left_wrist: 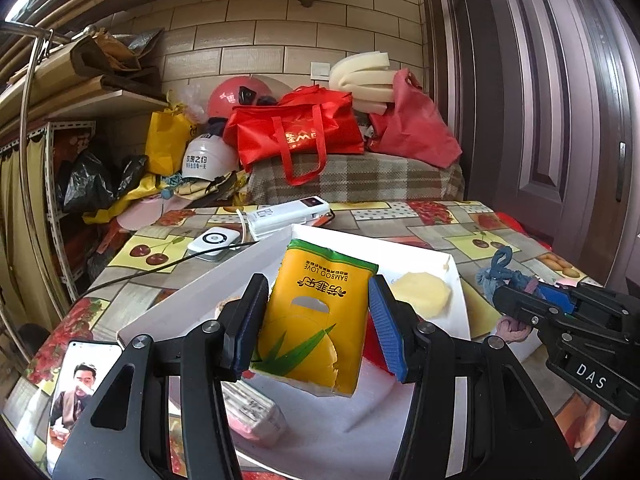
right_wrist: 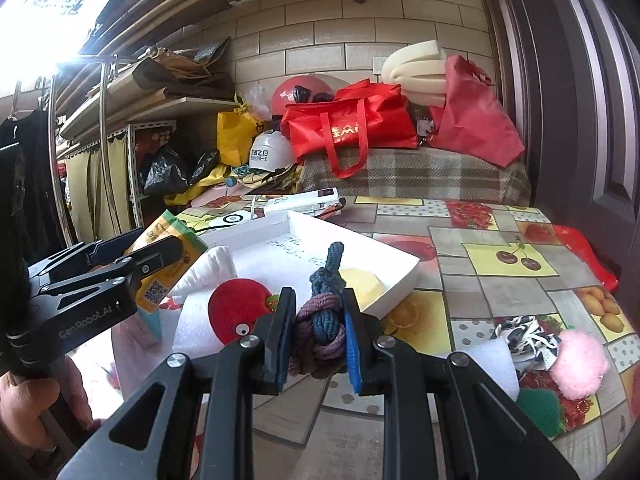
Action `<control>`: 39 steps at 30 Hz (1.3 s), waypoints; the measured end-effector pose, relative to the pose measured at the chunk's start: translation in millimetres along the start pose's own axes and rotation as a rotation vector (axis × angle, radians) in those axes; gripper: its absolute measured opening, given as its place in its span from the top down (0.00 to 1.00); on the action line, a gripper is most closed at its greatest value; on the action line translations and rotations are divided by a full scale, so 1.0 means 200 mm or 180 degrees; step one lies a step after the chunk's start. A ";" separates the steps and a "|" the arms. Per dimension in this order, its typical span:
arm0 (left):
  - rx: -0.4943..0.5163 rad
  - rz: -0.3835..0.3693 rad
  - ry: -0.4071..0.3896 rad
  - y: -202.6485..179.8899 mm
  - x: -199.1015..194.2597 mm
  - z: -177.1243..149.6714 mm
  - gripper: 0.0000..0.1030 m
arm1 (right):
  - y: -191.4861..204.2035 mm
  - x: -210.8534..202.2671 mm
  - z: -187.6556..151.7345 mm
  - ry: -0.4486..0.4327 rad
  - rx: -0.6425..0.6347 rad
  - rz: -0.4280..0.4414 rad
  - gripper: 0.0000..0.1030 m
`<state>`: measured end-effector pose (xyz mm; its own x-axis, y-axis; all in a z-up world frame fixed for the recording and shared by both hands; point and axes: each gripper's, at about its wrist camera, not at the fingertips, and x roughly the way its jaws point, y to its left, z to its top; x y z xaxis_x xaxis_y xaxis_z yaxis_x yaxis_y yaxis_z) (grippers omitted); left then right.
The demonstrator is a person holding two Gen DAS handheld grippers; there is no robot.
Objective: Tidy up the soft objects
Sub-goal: 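Carry the yellow tissue pack over the box with the left gripper while the right carries the rope toy, then release the yellow tissue pack into the box with the left gripper while the right releases the rope toy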
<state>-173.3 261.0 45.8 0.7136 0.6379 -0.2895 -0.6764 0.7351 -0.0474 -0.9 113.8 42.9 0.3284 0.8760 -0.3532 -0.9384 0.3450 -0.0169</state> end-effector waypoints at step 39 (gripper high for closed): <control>-0.0214 0.0387 0.0177 0.17 0.22 0.06 0.27 | 0.14 0.44 0.15 0.0238 -0.0243 -0.0147 0.33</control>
<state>-162.5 316.0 42.5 0.6157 0.7063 -0.3494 -0.7692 0.6349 -0.0720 4.2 211.4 39.1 0.3654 0.8311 -0.4192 -0.9288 0.3553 -0.1050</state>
